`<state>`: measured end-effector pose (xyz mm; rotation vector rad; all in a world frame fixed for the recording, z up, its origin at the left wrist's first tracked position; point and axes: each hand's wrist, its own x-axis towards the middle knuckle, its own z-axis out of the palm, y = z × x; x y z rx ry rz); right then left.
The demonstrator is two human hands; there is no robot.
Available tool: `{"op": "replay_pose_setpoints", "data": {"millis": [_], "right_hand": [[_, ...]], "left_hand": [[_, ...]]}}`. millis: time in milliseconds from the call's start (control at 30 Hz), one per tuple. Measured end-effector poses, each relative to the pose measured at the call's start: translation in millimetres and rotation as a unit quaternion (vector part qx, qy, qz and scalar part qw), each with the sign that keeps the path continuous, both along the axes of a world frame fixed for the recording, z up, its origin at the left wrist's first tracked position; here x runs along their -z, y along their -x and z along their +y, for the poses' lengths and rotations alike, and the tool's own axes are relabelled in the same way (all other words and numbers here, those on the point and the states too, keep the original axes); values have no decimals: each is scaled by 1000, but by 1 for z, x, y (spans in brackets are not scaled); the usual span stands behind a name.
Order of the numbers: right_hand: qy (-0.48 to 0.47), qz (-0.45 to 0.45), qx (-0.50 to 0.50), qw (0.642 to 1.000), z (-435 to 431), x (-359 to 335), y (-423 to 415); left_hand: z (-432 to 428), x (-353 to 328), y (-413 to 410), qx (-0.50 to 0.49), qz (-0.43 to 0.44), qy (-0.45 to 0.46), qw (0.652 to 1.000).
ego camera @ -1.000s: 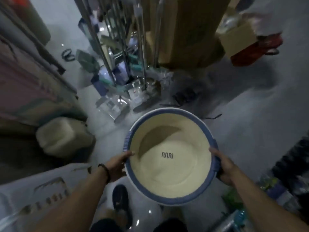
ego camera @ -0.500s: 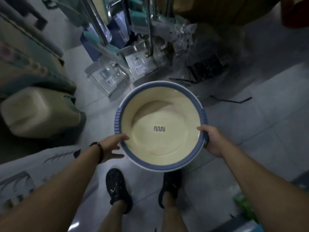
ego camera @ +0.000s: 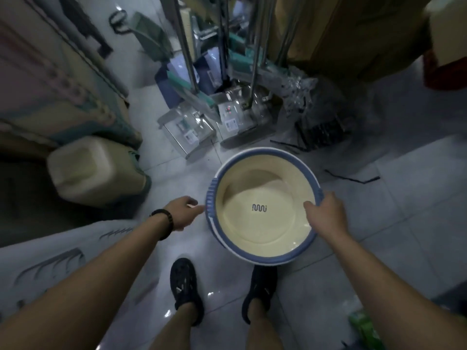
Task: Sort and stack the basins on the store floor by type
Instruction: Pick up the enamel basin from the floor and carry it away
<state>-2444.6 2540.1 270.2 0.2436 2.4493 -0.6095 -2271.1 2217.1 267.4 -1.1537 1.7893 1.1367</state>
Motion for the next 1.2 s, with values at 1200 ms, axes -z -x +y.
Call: {"op": "replay_pose_setpoints", "data": {"millis": [1200], "right_hand": [[135, 20, -922, 363, -522, -496, -858]], "left_hand": [[-67, -502, -901, -527, -13, 328, 784]]}}
